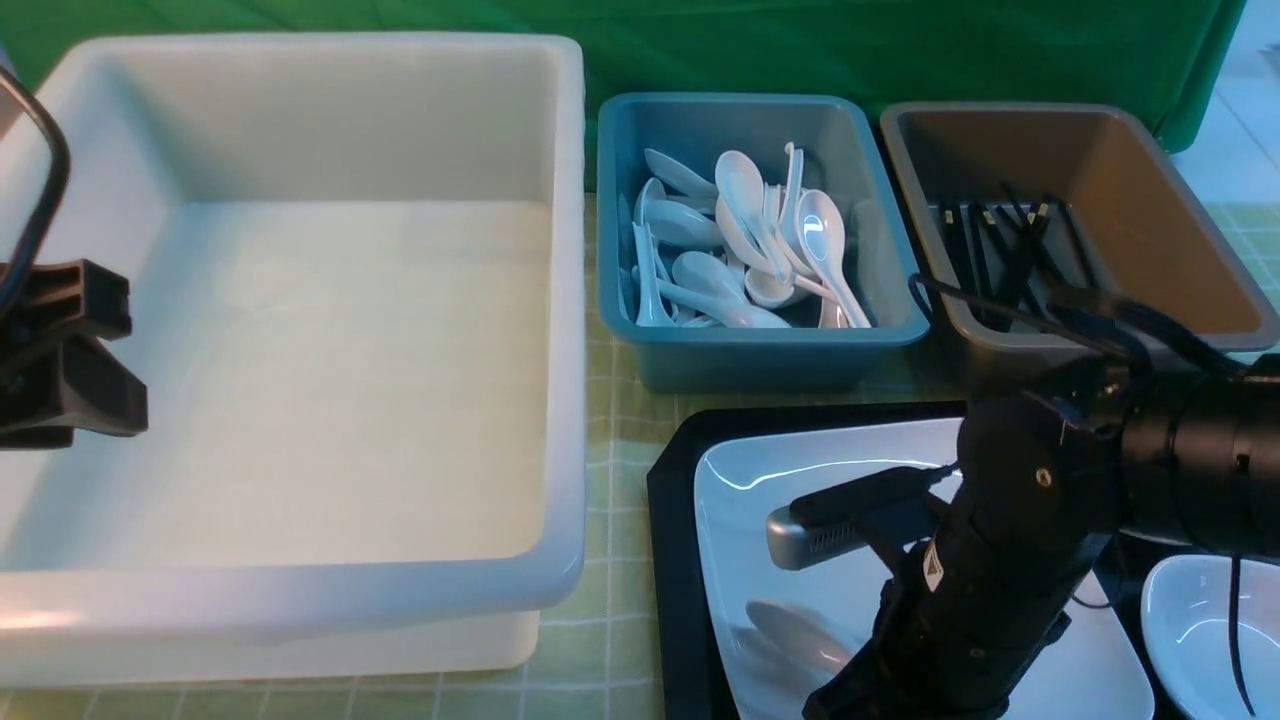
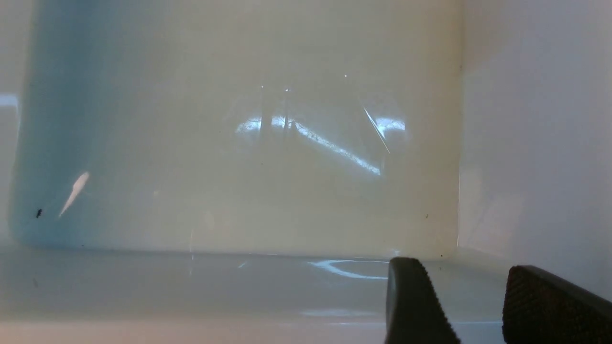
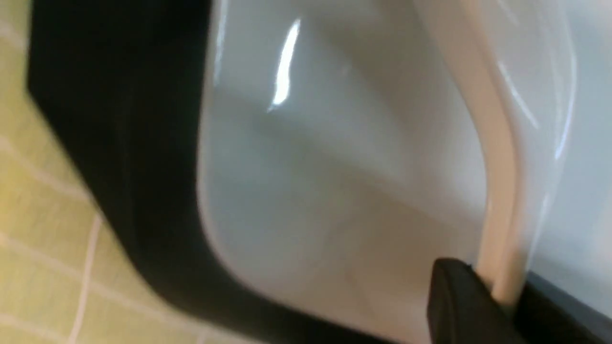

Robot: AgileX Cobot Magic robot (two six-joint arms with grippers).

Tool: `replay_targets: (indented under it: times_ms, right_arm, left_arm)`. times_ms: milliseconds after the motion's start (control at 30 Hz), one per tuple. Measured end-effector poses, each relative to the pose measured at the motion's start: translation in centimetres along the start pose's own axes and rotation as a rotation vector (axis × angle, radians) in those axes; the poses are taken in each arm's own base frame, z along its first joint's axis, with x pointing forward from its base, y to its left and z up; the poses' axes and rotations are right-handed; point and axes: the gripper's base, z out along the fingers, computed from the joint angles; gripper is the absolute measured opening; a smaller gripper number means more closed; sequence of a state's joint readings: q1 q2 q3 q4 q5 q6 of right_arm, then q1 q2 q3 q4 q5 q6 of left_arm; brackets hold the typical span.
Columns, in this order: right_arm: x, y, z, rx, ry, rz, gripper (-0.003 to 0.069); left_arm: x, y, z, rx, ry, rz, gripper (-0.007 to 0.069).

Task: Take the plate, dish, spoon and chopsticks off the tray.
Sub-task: Use the right arm to grab a soup spoon from the plate, then use the right arm to put the soup spoon into the small storage box in the middle

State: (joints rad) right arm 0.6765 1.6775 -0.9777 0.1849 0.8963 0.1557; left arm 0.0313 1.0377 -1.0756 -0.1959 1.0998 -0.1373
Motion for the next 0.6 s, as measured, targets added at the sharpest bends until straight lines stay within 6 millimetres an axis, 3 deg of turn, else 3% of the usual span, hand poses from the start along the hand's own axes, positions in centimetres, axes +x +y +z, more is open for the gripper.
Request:
replay_targets:
  times_ms: [133, 267, 300, 433, 567, 600]
  right_arm:
    - [-1.1, 0.4, -3.4, 0.021, -0.091, -0.066, 0.0041]
    - [-3.4, 0.4, -8.5, 0.056, -0.287, -0.104, 0.0041]
    - [-3.6, 0.2, -8.7, 0.057, -0.299, -0.100, 0.0041]
    - [-8.1, -2.2, -13.7, 0.055, -0.565, -0.021, 0.0041]
    - [-12.5, -4.6, -15.1, 0.072, -0.722, 0.036, 0.0041]
    - [-12.8, -4.9, -15.1, 0.074, -0.728, 0.042, 0.0041]
  left_arm:
    - [0.0, 0.0, 0.0, 0.000, -0.001, 0.000, 0.0255]
    - [0.0, 0.0, 0.0, 0.000, -0.001, 0.003, 0.0255]
    - [0.0, 0.0, 0.0, 0.000, -0.001, 0.003, 0.0255]
    - [0.0, 0.0, 0.0, 0.001, -0.005, 0.003, 0.0255]
    - [0.0, -0.1, 0.0, 0.012, -0.005, -0.003, 0.0255]
    - [0.0, -0.1, 0.0, 0.012, -0.005, -0.003, 0.0255]
